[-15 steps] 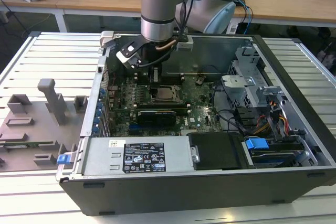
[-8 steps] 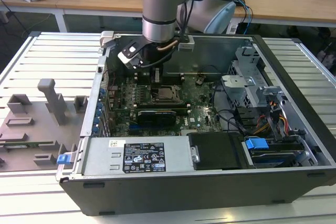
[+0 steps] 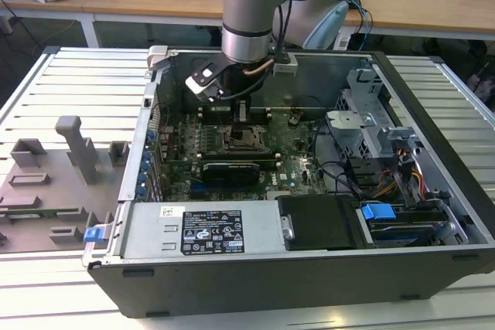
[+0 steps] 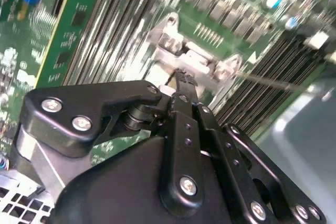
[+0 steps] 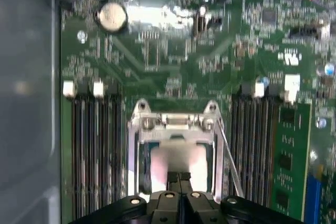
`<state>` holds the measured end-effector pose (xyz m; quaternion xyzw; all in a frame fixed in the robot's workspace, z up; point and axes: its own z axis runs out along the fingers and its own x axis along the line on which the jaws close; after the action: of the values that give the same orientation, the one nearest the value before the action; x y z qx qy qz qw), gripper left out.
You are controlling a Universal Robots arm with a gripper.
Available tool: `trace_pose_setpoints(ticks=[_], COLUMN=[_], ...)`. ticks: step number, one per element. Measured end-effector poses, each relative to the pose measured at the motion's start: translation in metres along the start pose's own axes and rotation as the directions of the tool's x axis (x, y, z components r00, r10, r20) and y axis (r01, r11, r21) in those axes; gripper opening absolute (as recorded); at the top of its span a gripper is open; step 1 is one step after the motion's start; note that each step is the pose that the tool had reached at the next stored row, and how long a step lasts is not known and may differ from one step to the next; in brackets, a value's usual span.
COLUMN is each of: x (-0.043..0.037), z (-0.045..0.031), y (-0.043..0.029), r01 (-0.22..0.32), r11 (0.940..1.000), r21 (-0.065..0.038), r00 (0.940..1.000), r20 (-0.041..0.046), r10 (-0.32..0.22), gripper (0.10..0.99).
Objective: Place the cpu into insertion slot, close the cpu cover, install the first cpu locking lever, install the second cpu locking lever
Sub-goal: 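Close the cpu cover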
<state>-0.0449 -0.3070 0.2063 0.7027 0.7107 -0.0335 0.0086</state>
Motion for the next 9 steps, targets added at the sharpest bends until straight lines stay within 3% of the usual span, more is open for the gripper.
trace_pose_setpoints(ticks=[1, 4, 5, 6, 8, 9], x=[-0.0001, -0.0006, -0.0010, -0.0011, -0.0011, -0.0010], z=[-0.0003, -0.0074, -0.0141, -0.0160, -0.0158, -0.0153], y=[0.0088, 0.0134, 0.0131, 0.0126, 0.0075, 0.0011], r01=[0.000, 0.000, 0.000, 0.000, 0.000, 0.000], r11=[1.0000, 1.0000, 1.0000, 1.0000, 1.0000, 1.0000], r21=[0.002, 0.002, 0.002, 0.002, 0.002, 0.002], r00=[1.0000, 1.0000, 1.0000, 1.0000, 1.0000, 1.0000], r20=[0.0001, 0.0002, 0.0002, 0.0002, 0.0002, 0.0003], r10=[0.000, 0.000, 0.000, 0.000, 0.000, 0.000], gripper=[0.106, 0.106, 0.106, 0.106, 0.106, 0.106])
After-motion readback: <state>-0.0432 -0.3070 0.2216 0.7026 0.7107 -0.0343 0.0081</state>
